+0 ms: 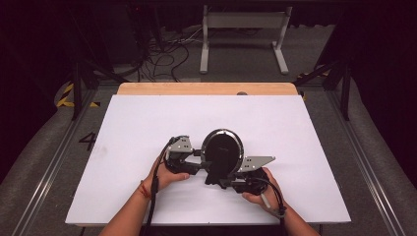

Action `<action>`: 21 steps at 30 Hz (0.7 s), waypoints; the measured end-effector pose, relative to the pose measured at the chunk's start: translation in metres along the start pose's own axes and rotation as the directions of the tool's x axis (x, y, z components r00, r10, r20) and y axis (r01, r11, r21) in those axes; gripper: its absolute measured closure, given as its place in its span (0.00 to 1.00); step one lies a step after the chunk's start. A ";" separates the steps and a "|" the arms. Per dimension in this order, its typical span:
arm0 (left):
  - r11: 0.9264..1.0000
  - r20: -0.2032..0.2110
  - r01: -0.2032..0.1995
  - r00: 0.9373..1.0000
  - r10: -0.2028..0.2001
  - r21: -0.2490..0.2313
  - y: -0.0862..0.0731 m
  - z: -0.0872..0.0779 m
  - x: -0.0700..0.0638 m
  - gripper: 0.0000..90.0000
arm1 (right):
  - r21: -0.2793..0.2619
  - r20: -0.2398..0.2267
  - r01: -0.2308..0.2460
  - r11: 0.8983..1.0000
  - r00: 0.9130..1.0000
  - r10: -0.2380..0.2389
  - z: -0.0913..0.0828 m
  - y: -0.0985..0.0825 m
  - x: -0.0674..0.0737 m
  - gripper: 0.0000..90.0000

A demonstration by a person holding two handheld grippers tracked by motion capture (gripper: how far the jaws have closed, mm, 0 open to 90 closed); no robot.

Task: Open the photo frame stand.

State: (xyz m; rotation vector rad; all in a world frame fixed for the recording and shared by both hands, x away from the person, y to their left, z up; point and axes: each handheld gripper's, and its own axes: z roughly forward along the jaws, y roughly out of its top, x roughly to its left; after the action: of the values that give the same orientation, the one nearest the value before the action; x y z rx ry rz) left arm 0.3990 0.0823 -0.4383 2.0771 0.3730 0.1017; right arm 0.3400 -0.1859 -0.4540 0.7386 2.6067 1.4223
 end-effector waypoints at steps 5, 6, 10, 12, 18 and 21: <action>1.000 -0.008 -0.027 1.000 0.028 0.012 0.002 -0.003 -0.002 0.67 | 0.006 0.005 0.009 1.000 1.000 -0.009 0.000 0.000 0.000 0.83; 0.999 -0.009 -0.030 1.000 0.030 0.012 0.002 -0.003 -0.002 0.67 | 0.009 0.005 0.009 1.000 1.000 -0.009 0.000 0.000 0.000 0.84; 0.998 -0.051 -0.056 0.997 0.055 -0.012 0.003 -0.007 -0.005 0.71 | 0.007 0.009 0.011 1.000 1.000 -0.011 0.001 0.001 0.000 0.88; 0.998 -0.058 -0.070 0.996 0.070 -0.005 0.004 -0.008 -0.006 0.72 | 0.013 0.018 0.013 1.000 1.000 -0.014 0.002 0.002 0.000 0.89; 0.995 -0.095 -0.098 0.991 0.098 0.000 0.005 -0.008 -0.007 0.72 | 0.012 0.012 0.001 1.000 1.000 -0.001 0.002 0.003 -0.003 0.89; 0.991 -0.134 -0.131 0.982 0.131 0.007 0.004 -0.010 -0.008 0.73 | 0.018 -0.003 -0.006 1.000 1.000 0.006 0.001 0.005 -0.003 0.89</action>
State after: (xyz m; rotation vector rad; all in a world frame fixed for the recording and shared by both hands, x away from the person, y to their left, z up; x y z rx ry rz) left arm 0.3898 0.0858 -0.4289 2.0977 0.3169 0.3223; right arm 0.3451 -0.1840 -0.4514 0.7471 2.6257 1.4040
